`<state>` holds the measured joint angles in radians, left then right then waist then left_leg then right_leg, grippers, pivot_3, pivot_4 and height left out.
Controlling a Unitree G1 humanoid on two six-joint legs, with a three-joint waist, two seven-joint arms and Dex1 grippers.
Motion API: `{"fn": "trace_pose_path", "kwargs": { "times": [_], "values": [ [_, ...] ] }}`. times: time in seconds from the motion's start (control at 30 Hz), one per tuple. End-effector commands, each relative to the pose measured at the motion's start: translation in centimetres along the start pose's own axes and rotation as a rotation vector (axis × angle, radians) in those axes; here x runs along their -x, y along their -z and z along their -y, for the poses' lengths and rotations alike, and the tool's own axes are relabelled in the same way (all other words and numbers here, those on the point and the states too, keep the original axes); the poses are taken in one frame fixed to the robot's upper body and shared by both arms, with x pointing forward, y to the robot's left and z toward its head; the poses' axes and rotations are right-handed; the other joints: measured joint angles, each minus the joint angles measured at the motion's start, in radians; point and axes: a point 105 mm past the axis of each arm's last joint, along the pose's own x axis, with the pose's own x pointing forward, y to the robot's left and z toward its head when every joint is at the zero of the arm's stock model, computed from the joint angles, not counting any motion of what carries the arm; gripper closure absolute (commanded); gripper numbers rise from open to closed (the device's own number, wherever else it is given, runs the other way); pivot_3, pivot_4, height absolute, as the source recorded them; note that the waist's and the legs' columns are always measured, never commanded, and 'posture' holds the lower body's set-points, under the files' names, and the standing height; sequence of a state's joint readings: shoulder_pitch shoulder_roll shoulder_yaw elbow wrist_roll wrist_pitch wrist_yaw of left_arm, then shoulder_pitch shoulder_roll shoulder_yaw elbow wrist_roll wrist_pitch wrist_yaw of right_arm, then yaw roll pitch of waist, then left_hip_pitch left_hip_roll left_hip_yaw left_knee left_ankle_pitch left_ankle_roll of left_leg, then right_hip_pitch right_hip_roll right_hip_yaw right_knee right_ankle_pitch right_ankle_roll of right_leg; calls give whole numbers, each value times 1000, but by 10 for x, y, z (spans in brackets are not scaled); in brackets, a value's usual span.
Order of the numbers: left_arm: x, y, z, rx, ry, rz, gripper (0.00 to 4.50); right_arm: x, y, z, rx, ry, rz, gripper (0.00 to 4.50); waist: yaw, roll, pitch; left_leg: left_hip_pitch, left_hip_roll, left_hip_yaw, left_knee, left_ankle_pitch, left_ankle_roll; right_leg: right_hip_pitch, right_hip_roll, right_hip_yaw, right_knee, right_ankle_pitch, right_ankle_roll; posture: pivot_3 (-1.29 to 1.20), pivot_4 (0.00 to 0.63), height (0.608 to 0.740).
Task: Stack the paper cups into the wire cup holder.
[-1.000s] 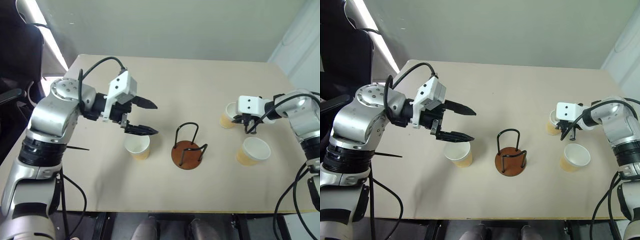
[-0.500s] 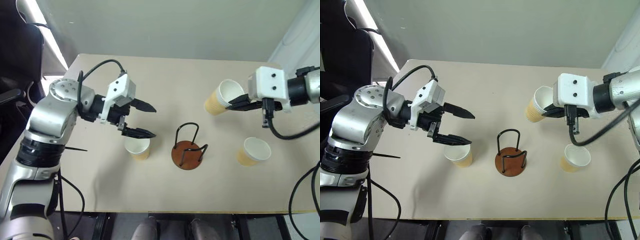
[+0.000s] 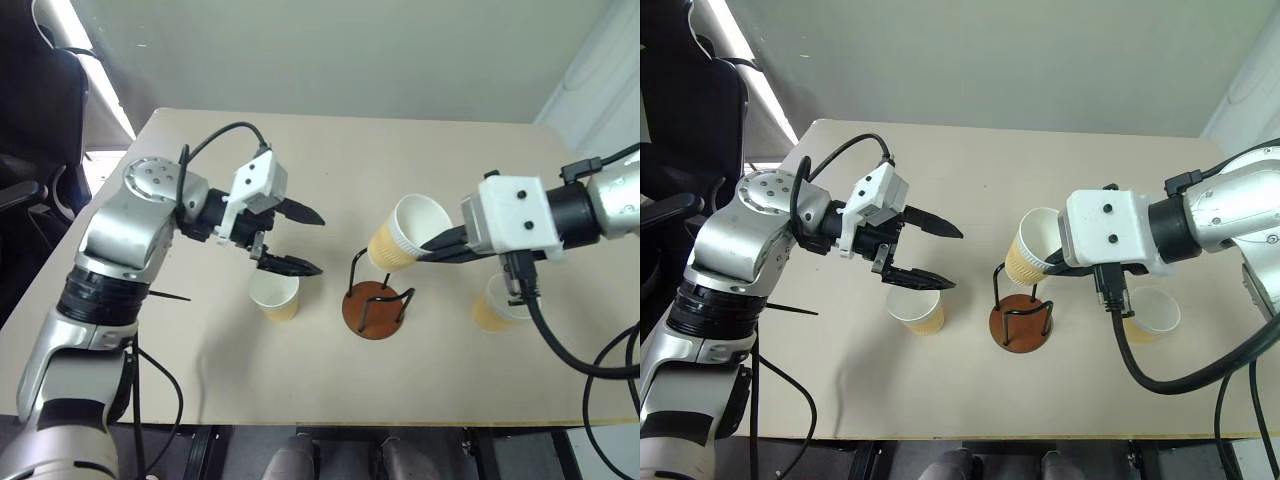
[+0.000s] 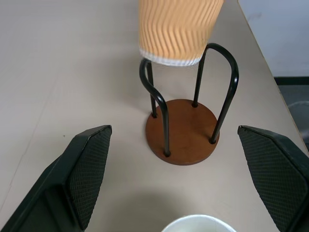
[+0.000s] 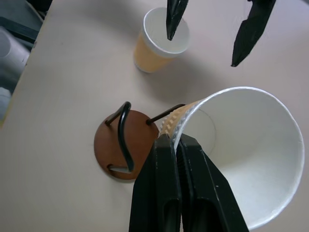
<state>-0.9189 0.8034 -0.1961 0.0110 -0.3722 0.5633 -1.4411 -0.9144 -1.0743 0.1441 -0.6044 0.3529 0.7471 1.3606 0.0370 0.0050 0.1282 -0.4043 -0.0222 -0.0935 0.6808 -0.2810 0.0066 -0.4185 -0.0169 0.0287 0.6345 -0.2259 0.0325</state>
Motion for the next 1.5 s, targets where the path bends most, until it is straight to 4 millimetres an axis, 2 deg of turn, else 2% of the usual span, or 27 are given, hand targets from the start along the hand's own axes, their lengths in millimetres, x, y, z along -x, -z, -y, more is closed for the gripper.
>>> {"fn": "trace_pose_path", "kwargs": {
  "times": [0.03, 0.47, 0.5, 0.6, 0.63, 0.67, 0.83, 0.93, 1.03, 1.1, 1.3, 1.5],
  "values": [
    [4, -11, -1, -48, -5, 12, 0, 0, -2, -2, 45, -1, -12, 4476, 0, 0, 0, 0, 0, 0, 0, 0, 0, 0, 0, 0, 0, 0, 0, 0, 150, 740],
    [6, -10, -1, -44, -17, 8, 0, -8, 2, -16, 47, -71, -16, 4476, 0, 0, 0, 0, 0, 0, 0, 0, 0, 0, 0, 0, 0, 0, 0, 0, 150, 740],
    [6, -10, -1, -44, -16, 9, 0, -9, 3, -16, 47, -68, -17, 4313, 0, 0, 0, 0, 0, 0, 0, 0, 0, 0, 0, 0, 0, 0, 0, 0, 150, 740],
    [5, -9, -1, -42, -14, 10, 0, -10, 2, -14, 31, -50, -1, 3612, 0, 0, 0, 0, 0, 0, 0, 0, 0, 0, 0, 0, 0, 0, 0, 0, 150, 740],
    [4, -9, -1, -42, -13, 10, 0, -10, 1, -12, 28, -38, 6, 3139, 0, 0, 0, 0, 0, 0, 0, 0, 0, 0, 0, 0, 0, 0, 0, 0, 150, 740],
    [4, -9, -1, -42, -13, 10, 0, -10, 1, -11, 26, -29, 10, 2933, 0, 0, 0, 0, 0, 0, 0, 0, 0, 0, 0, 0, 0, 0, 0, 0, 150, 740],
    [3, -11, -1, -45, -10, 21, 0, -4, 0, 5, 25, 83, 22, 1085, 0, 0, 0, 0, 0, 0, 1, 0, 1, 0, 0, 0, 0, 0, 0, 0, 150, 740],
    [2, -12, 1, -46, -1, 31, 0, 5, -4, 8, -32, 128, 69, 66, 0, 0, 0, 0, 0, 0, 1, 0, 1, 0, 0, 0, 0, 0, 0, 0, 150, 740],
    [1, -13, 3, -53, 13, 40, 0, 14, 2, 4, -112, 158, 58, 66, 1, 0, 0, 0, 0, 0, 0, 0, 1, 0, 0, 0, -1, 0, 0, 0, 150, 740],
    [0, -13, 4, -57, 21, 43, 0, 20, 15, 0, -181, 185, 10, 66, 6, 0, 0, -1, 0, 0, 0, 0, 1, 0, 0, 0, -1, 0, 0, 0, 150, 740],
    [-3, -13, 4, -70, 43, 49, 0, 34, 58, -41, -307, 121, -219, 66, 14, 0, 0, -1, 0, 0, 0, 0, 0, 1, 0, 0, -3, 0, 1, 0, 150, 740],
    [-8, -16, 1, -88, 65, 59, 0, 38, 82, -58, -346, 116, -314, 66, 11, 0, 0, 0, 0, 1, 1, -1, 0, 1, 0, 0, 1, 0, 1, 0, 150, 740]
  ]
}}
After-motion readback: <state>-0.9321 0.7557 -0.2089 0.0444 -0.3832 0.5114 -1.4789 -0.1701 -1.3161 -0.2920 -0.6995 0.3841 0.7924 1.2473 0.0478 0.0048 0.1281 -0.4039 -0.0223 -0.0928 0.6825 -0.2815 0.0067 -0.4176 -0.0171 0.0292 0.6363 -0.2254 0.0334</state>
